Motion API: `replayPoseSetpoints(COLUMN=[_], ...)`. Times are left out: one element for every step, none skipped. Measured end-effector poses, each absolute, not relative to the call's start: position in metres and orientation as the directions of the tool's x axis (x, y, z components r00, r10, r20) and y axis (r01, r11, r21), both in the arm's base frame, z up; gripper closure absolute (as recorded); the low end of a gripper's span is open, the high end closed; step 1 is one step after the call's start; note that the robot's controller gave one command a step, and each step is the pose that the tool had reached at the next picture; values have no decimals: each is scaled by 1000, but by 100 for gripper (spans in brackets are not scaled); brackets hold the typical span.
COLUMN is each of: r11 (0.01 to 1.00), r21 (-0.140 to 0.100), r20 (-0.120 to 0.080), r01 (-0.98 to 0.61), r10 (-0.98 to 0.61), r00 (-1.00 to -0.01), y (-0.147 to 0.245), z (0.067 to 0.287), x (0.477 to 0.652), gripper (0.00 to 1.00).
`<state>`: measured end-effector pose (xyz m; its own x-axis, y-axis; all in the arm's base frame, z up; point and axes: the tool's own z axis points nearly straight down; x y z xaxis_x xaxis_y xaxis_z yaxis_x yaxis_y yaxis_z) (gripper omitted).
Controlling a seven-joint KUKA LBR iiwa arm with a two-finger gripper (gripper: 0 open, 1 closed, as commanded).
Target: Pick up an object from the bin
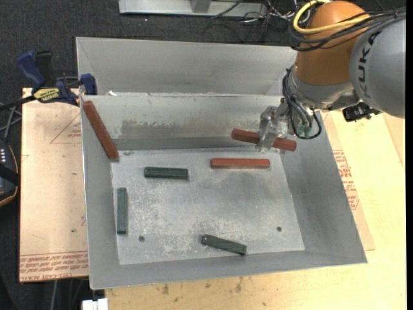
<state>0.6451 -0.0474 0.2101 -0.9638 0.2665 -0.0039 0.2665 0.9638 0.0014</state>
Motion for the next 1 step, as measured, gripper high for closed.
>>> replayPoseSetpoints(r11=[964], r21=[1], r20=[-3], r01=[267], r10=[267], r00=[-964], y=[-47], z=[210], x=[645], gripper=[100])
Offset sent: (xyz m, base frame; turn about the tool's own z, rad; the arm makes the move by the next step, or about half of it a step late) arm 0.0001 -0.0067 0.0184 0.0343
